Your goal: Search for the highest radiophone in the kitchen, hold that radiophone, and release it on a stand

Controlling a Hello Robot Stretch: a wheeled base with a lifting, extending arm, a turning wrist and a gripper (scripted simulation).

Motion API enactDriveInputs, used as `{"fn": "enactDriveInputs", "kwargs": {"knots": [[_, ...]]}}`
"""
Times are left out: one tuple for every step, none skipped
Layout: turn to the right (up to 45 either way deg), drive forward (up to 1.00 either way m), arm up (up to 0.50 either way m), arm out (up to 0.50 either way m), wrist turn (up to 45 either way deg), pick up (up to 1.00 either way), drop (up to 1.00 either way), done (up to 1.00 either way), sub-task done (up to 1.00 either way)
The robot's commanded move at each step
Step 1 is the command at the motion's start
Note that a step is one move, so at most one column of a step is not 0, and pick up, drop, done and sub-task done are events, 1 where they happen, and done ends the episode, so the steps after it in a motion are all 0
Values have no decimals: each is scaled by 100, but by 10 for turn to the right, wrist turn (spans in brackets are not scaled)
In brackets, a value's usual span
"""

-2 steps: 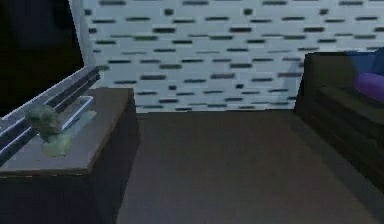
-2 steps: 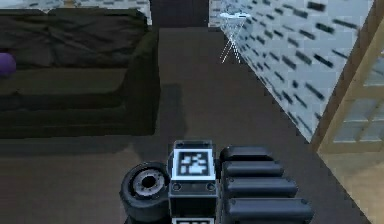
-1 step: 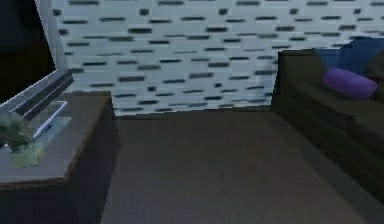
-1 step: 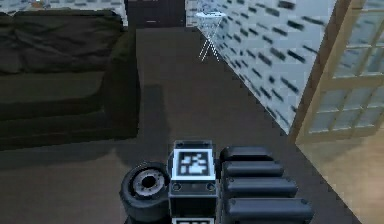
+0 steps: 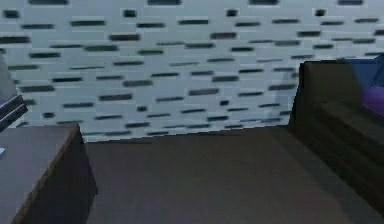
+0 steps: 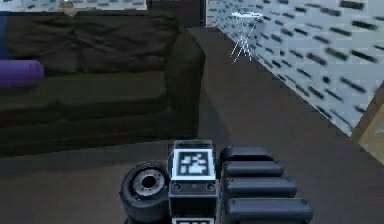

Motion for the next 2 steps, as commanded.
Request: {"fn": "enactDriveInputs", "kwargs": {"knots": [[0, 80, 0, 0, 0, 0, 0, 0, 0], [450, 0, 0, 0, 0, 0, 0, 0, 0]]}}
